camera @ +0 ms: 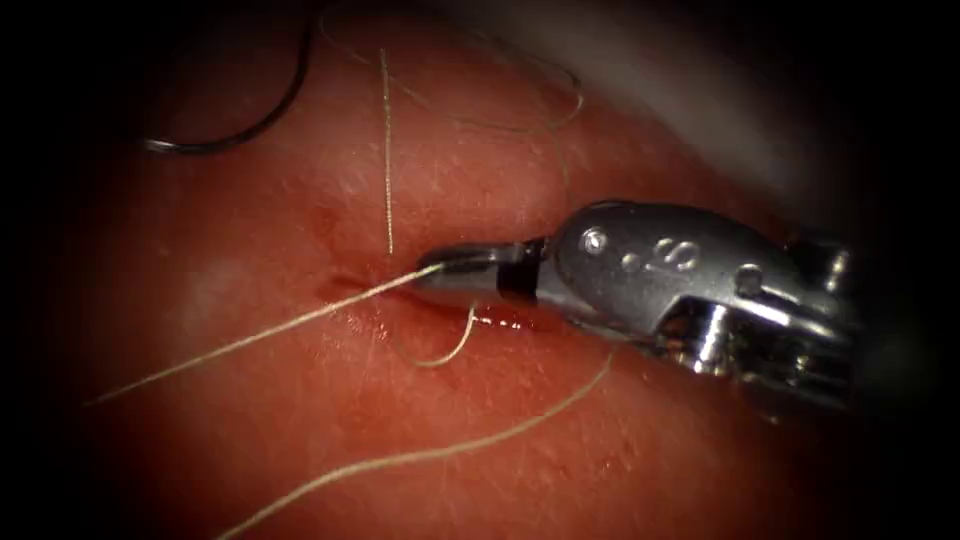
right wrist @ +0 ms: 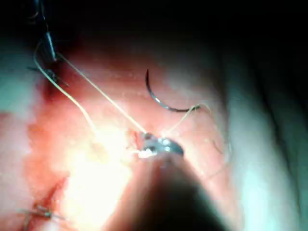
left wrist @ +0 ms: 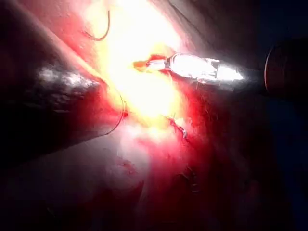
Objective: Wound Closure
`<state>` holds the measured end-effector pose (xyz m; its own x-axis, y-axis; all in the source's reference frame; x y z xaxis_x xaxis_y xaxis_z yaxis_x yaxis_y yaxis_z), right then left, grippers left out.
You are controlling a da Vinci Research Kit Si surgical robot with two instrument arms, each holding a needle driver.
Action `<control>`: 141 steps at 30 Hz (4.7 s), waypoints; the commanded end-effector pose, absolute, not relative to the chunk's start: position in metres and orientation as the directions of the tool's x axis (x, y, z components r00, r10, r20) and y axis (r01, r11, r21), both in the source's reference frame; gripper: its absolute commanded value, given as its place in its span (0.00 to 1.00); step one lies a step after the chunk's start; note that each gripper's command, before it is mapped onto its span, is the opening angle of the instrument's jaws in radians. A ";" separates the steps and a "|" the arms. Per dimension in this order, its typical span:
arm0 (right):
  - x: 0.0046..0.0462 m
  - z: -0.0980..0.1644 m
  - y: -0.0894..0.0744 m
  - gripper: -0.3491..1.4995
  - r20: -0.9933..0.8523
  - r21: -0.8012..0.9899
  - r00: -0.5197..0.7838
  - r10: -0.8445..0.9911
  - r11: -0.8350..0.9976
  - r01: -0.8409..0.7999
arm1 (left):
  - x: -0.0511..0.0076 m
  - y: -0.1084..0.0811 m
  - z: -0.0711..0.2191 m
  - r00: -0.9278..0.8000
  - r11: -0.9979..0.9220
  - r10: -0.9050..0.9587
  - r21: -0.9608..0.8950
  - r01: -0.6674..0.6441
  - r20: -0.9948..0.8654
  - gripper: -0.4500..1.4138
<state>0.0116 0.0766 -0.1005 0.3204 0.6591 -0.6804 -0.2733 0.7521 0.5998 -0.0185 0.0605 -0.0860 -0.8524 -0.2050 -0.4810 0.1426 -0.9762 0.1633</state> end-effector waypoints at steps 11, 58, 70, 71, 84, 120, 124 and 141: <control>0.0119 -0.102 0.077 0.28 -0.706 0.616 0.291 0.646 0.762 -0.199 | -0.0196 0.059 -0.079 -0.852 -0.953 -0.284 0.224 0.202 -0.441 0.05; 0.0167 -0.097 0.079 0.00 -0.780 0.589 0.138 0.611 0.790 -0.168 | -0.0250 0.064 -0.074 -0.722 -0.908 -0.323 0.415 0.054 -0.612 0.05; 0.0169 -0.099 0.079 0.00 -0.785 0.601 0.070 0.615 0.784 -0.156 | -0.0279 0.063 -0.071 -0.686 -0.935 -0.303 0.345 0.080 -0.662 0.05; 0.0169 -0.099 0.079 0.00 -0.786 0.601 0.064 0.615 0.784 -0.154 | -0.0281 0.063 -0.071 -0.686 -0.936 -0.303 0.343 0.083 -0.662 0.05; 0.0187 -0.098 0.080 0.27 -0.770 0.638 -0.111 0.628 0.756 -0.147 | -0.0318 0.061 -0.077 -0.657 -0.946 -0.301 0.302 0.116 -0.691 0.05; 0.0187 -0.097 0.077 0.62 -0.763 0.621 0.050 0.645 0.752 -0.223 | -0.0286 0.071 -0.086 -0.622 -0.858 -0.500 0.443 0.260 -0.603 0.05; 0.0188 -0.097 0.077 0.55 -0.762 0.630 0.061 0.645 0.760 -0.163 | -0.0293 0.073 -0.085 -0.615 -0.839 -0.524 0.483 0.251 -0.590 0.05; 0.0192 -0.098 0.076 0.47 -0.766 0.635 0.071 0.639 0.769 -0.069 | -0.0302 0.077 -0.074 -0.545 -0.780 -0.587 0.599 0.183 -0.598 0.05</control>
<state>0.0186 0.0753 -0.0984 0.0740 0.6398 -0.7650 -0.0685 0.7685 0.6362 -0.0298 0.0776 -0.0742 -0.5437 -0.5809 -0.6057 0.1729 -0.7838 0.5965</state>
